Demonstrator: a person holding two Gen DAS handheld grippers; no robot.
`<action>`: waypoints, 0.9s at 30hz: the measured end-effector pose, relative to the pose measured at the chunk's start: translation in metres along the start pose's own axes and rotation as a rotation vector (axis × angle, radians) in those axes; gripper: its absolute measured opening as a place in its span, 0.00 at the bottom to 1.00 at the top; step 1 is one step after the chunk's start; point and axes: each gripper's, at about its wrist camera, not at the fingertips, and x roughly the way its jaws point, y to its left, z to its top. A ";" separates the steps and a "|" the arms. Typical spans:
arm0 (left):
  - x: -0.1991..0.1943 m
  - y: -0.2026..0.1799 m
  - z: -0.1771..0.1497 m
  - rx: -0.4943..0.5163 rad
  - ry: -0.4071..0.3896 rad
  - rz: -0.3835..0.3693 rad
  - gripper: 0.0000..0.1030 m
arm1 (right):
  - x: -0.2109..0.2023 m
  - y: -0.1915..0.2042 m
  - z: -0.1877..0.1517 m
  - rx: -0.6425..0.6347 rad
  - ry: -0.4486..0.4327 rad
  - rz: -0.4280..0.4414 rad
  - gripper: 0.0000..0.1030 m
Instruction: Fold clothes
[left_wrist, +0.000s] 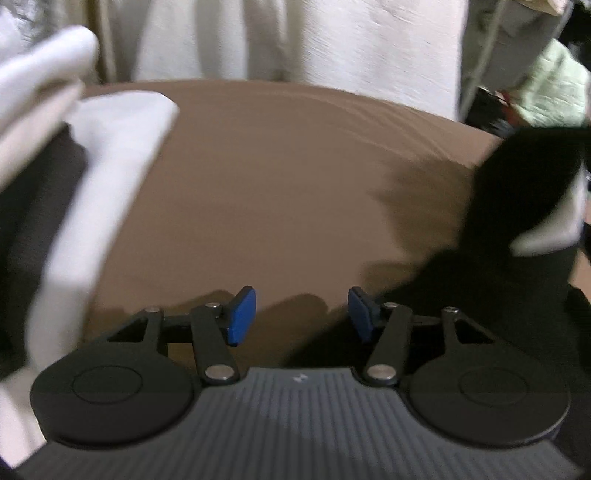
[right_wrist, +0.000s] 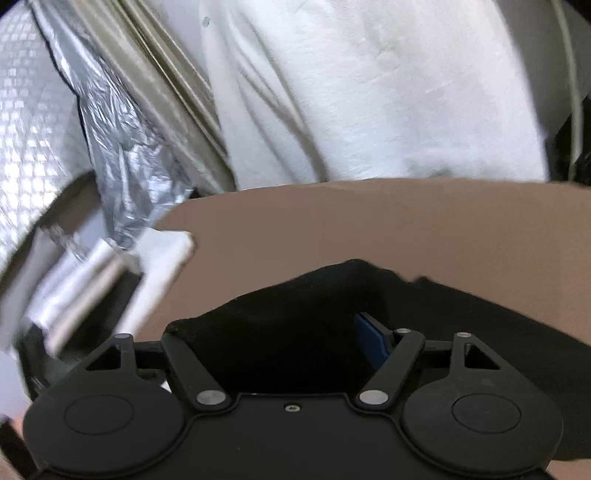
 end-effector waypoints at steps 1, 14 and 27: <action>0.004 0.000 -0.003 0.002 0.009 -0.003 0.57 | 0.011 -0.004 0.008 0.055 0.050 0.042 0.76; 0.009 -0.027 -0.023 0.088 0.025 0.026 0.12 | 0.059 0.074 0.031 -0.335 0.387 0.146 0.81; -0.048 0.028 0.028 -0.235 -0.299 0.471 0.05 | 0.066 0.029 0.053 -0.288 0.120 -0.127 0.81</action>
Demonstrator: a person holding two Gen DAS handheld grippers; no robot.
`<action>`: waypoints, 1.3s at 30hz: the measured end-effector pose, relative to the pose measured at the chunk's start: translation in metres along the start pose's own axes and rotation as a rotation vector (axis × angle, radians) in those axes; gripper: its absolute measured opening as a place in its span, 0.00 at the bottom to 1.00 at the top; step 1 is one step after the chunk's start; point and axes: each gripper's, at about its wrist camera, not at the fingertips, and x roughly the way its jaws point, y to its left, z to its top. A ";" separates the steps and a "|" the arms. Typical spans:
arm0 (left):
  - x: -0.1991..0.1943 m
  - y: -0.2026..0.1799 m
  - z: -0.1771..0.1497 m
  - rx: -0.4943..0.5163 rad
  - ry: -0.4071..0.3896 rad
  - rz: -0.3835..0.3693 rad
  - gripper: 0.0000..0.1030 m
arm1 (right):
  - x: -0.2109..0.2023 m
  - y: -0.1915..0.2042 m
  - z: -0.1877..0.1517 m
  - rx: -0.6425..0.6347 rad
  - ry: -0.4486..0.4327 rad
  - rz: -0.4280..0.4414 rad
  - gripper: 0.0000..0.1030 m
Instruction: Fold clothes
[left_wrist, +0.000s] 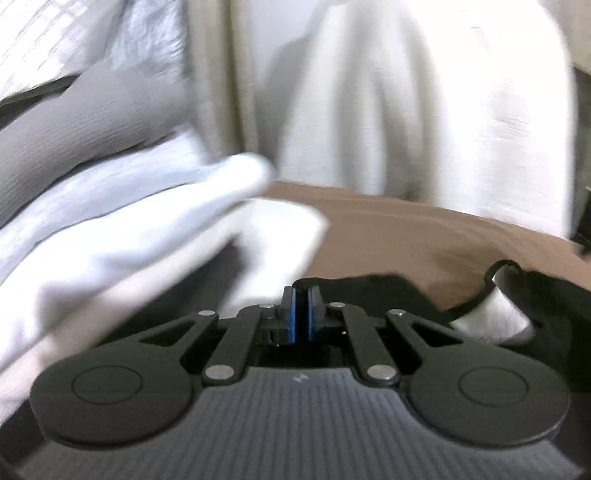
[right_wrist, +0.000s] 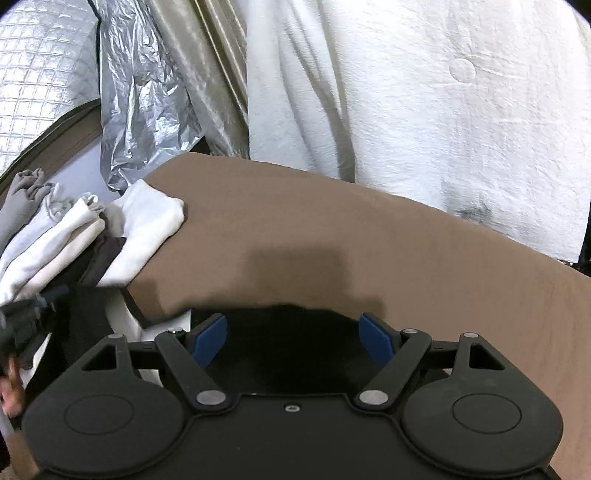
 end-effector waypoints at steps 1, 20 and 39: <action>0.011 0.005 -0.001 -0.036 0.037 -0.003 0.06 | 0.003 -0.001 0.000 -0.006 -0.001 -0.007 0.81; 0.046 -0.017 -0.032 0.171 0.114 -0.065 0.06 | 0.090 0.020 -0.021 -0.420 0.029 -0.120 0.09; -0.015 -0.088 -0.025 0.320 0.016 -0.046 0.47 | -0.117 -0.087 -0.106 0.391 -0.153 -0.180 0.58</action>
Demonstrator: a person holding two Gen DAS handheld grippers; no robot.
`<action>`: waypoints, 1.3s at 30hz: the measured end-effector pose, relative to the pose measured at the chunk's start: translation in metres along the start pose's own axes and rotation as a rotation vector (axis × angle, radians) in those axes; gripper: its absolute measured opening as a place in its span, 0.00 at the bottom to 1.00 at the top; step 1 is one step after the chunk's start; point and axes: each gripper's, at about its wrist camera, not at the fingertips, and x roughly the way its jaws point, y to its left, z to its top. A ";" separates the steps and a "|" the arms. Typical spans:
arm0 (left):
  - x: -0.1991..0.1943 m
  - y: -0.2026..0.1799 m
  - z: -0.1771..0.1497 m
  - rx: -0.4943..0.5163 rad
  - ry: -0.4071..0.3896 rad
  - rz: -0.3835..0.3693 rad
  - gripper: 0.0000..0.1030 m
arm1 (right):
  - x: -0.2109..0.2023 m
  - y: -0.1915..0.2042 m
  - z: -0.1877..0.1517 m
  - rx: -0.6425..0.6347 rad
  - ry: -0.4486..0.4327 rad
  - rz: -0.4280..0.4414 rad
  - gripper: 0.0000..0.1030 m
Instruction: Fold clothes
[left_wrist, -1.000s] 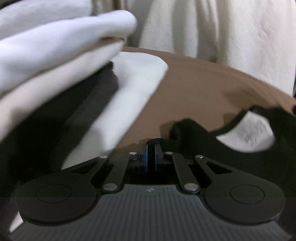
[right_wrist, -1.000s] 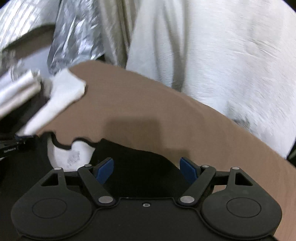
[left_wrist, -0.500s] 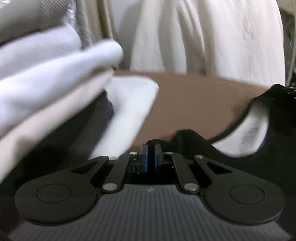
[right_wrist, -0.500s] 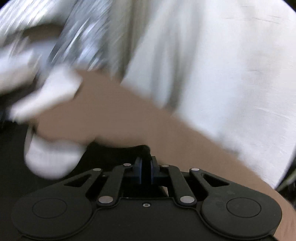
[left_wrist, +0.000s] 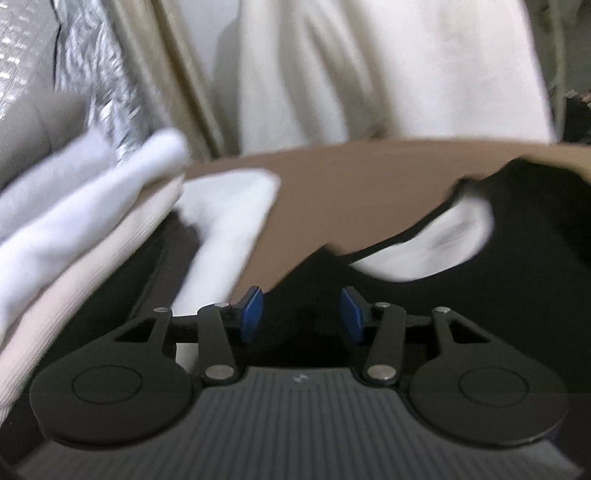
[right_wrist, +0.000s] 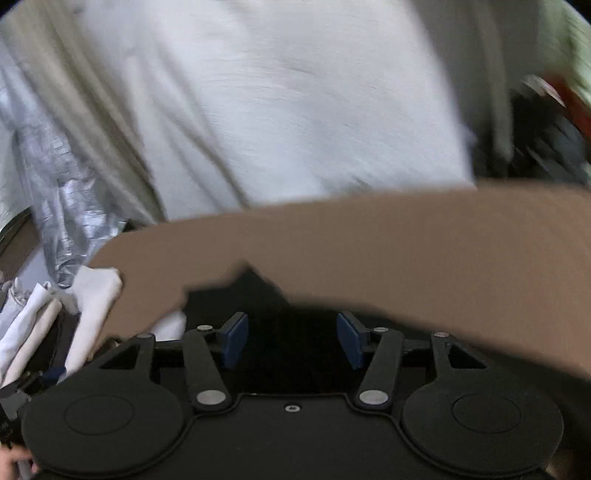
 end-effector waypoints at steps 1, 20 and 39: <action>-0.009 -0.009 0.004 -0.002 -0.012 -0.027 0.49 | -0.017 -0.018 -0.009 0.031 0.014 -0.025 0.58; -0.002 -0.274 0.034 0.124 0.012 -0.304 0.55 | -0.079 -0.186 -0.101 0.509 0.081 -0.196 0.61; 0.040 -0.311 0.038 0.201 0.050 -0.359 0.66 | -0.070 -0.237 -0.038 0.070 -0.181 -0.899 0.37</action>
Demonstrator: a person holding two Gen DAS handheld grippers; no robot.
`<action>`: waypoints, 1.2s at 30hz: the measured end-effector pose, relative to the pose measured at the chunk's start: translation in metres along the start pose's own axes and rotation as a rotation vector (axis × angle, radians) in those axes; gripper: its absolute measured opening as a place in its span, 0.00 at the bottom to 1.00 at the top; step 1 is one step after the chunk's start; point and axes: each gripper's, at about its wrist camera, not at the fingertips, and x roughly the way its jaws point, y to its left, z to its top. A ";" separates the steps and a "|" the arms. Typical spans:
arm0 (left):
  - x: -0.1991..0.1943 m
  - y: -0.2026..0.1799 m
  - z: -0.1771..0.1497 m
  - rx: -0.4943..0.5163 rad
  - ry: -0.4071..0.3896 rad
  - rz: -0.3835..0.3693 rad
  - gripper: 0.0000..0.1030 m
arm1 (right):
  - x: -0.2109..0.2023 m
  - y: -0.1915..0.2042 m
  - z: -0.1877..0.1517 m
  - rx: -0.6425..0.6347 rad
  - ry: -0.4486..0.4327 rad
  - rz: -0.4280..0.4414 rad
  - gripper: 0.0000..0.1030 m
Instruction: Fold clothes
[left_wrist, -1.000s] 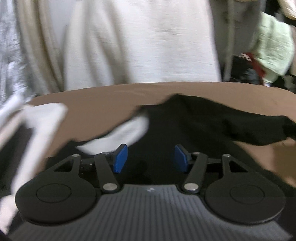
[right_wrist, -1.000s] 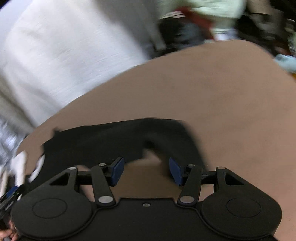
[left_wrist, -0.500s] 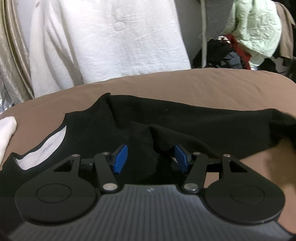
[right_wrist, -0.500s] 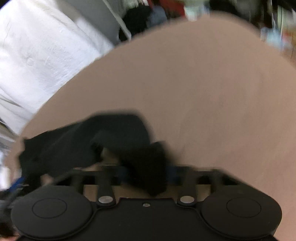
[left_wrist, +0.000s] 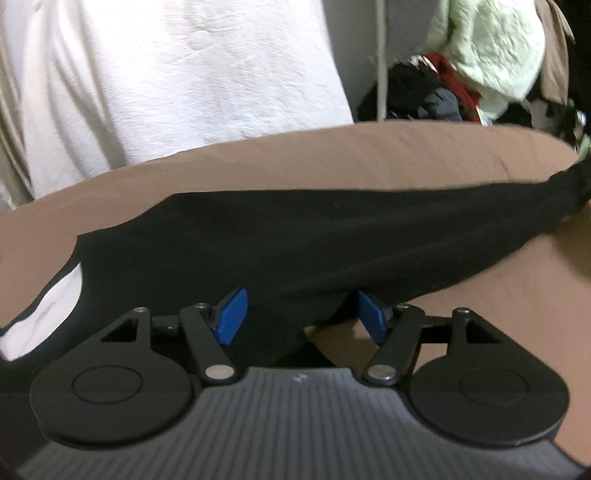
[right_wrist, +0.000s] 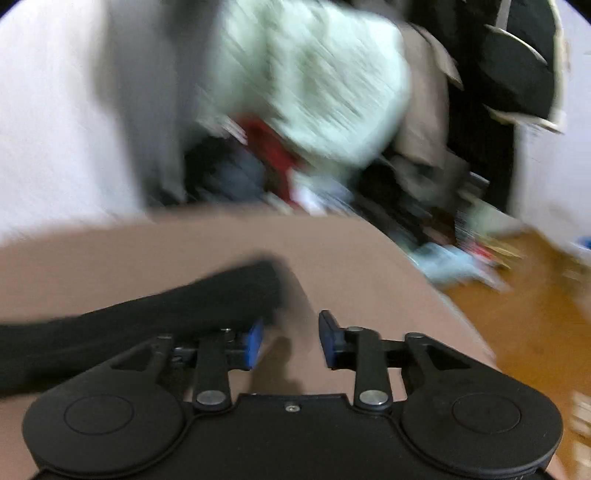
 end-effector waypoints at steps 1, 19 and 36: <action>-0.001 -0.005 0.000 0.027 -0.001 0.005 0.66 | 0.006 -0.006 0.001 0.021 0.047 -0.031 0.38; -0.010 -0.043 0.011 0.026 -0.021 -0.063 0.70 | 0.015 -0.029 -0.012 0.596 0.239 0.509 0.75; -0.104 0.048 -0.057 -0.257 0.090 -0.067 0.73 | 0.015 -0.028 0.005 0.407 -0.035 0.212 0.59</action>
